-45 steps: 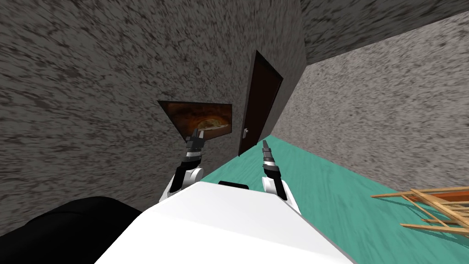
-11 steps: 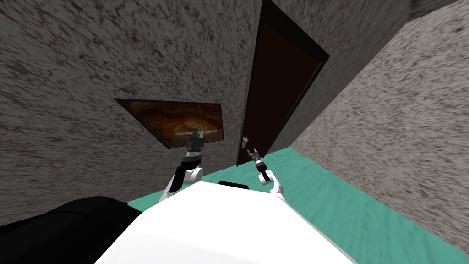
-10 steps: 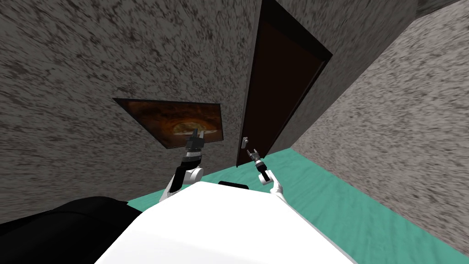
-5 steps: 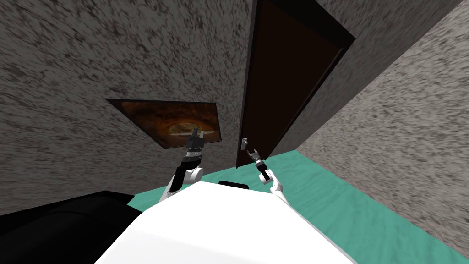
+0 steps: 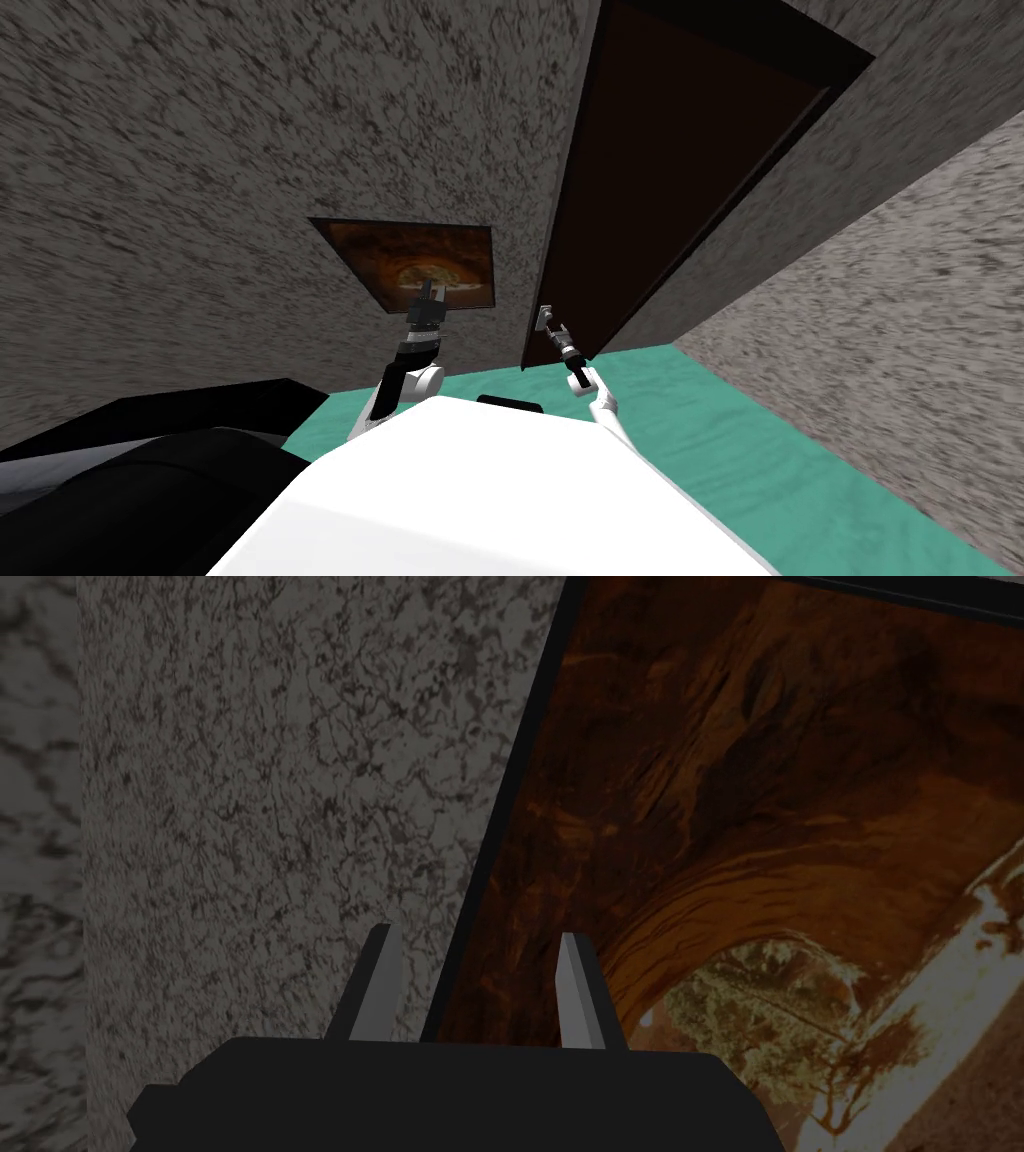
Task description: Pull the door open
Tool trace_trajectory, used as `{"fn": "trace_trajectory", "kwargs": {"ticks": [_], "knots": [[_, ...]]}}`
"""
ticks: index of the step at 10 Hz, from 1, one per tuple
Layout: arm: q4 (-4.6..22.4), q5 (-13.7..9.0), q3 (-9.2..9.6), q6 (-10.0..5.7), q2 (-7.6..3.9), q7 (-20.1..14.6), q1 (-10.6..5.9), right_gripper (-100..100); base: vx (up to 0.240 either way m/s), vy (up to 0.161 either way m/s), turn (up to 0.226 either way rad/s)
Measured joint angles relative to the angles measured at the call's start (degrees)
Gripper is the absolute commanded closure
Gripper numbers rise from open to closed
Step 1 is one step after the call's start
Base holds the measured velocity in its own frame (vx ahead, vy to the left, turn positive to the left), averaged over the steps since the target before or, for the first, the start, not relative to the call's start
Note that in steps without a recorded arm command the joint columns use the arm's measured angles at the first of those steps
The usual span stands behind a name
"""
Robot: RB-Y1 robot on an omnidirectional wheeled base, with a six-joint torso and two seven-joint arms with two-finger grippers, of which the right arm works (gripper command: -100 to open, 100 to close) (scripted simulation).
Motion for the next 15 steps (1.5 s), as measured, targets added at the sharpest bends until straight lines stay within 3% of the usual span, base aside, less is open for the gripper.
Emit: {"fn": "trace_trajectory", "kwargs": {"ticks": [5,10,11,15], "knots": [[4.9,-1.0,-6.39,0.52,2.09,3.4,-3.34,-100,0.027,-0.018,0.210],[8.2,-1.9,-12.08,1.78,3.85,6.1,-5.96,-100,0.028,-0.048,0.198],[8.2,-2.0,-12.18,1.91,3.87,6.2,-5.99,100,-0.003,0.005,-0.025],[8.2,-2.0,-12.17,1.81,3.77,6.1,-5.99,100,-0.002,0.005,-0.003]]}}
